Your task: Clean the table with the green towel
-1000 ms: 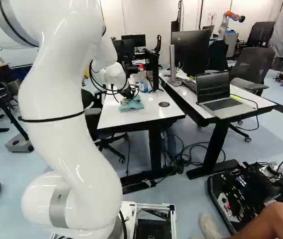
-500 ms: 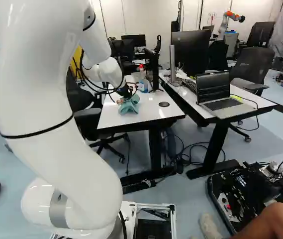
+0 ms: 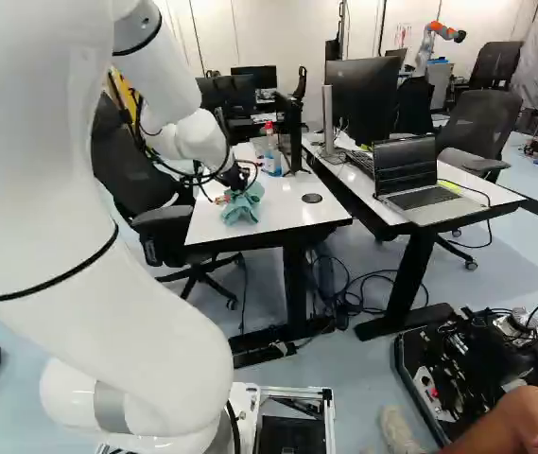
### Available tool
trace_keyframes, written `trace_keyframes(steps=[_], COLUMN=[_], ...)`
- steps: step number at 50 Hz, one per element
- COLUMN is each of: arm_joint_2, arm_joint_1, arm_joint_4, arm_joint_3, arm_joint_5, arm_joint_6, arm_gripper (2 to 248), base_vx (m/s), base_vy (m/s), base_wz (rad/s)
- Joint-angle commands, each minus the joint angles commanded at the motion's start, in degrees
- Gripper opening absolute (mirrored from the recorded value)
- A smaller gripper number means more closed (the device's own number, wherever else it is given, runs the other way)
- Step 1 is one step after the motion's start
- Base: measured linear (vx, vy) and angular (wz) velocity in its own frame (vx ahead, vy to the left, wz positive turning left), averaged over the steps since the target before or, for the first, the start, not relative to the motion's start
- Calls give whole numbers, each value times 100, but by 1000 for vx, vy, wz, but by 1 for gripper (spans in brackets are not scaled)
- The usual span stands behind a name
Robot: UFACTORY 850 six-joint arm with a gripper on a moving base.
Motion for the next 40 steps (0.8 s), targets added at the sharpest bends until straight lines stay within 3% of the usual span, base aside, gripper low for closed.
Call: trace_keyframes(steps=[18,40], arm_joint_2=[530,551], arm_joint_1=[52,67], arm_joint_4=[0,0], arm_joint_3=[520,540], arm_joint_5=[0,0], arm_joint_6=[0,0], arm_gripper=[28,28], base_vx=[0,0], base_vy=[0,0], base_wz=[0,0])
